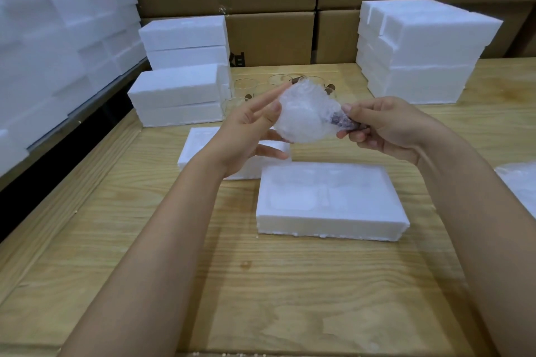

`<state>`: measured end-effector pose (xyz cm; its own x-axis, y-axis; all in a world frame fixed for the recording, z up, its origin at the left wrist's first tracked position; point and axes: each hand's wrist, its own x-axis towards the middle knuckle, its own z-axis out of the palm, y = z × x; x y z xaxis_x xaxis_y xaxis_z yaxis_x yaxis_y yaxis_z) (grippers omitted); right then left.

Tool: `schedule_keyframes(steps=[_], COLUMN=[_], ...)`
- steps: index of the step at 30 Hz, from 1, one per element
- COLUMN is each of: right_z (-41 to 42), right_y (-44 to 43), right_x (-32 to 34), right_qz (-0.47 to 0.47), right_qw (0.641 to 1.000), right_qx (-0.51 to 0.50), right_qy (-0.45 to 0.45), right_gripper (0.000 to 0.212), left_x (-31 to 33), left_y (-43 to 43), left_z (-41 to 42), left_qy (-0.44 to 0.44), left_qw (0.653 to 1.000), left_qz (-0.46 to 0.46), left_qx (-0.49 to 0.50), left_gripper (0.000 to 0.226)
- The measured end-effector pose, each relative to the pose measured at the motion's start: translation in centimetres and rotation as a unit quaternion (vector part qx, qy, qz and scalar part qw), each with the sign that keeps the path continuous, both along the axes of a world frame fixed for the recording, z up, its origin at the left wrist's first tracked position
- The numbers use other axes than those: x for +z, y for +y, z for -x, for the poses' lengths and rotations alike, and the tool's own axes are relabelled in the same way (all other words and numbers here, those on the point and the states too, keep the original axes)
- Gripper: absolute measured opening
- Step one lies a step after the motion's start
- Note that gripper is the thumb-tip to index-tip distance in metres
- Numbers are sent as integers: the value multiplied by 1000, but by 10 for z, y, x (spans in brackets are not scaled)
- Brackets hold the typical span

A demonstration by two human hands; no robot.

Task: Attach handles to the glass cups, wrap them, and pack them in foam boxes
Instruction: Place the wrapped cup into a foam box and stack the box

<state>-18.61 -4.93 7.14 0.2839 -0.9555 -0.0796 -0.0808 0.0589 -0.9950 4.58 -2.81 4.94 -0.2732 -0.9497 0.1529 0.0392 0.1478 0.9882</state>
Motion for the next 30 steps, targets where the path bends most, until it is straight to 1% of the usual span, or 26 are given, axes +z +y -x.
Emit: schedule_keyframes(steps=[2, 5, 10, 16, 20, 21, 24, 30], right_z=[2, 5, 10, 12, 11, 11, 11, 9], right_y=[0, 0, -1, 1, 1, 1, 2, 5], right_x=[-1, -3, -4, -4, -4, -4, -4, 2], right_qz=[11, 18, 34, 49, 53, 52, 50, 57], right_qw=[1000, 999, 997, 994, 993, 993, 994, 996], right_qx=[6, 18, 36, 74, 84, 84, 81, 73], right_qy=[-7, -34, -65, -57, -63, -59, -46, -13], right_gripper=[19, 22, 20, 24, 23, 23, 24, 26], left_x=[-3, -5, -2, -4, -5, -5, -6, -7], left_y=[-1, -2, -2, -2, -1, -1, -1, -4], left_z=[-3, -6, -8, -7, -6, -5, -2, -3], left_qy=[35, 94, 110, 92, 72, 66, 50, 6], left_qw=[999, 994, 993, 994, 996, 996, 998, 1000], left_qz=[-19, -32, -16, 5, 27, 28, 23, 13], left_qx=[-21, -48, -50, -59, -50, -50, -32, -19], left_gripper=[38, 42, 44, 49, 57, 56, 40, 26])
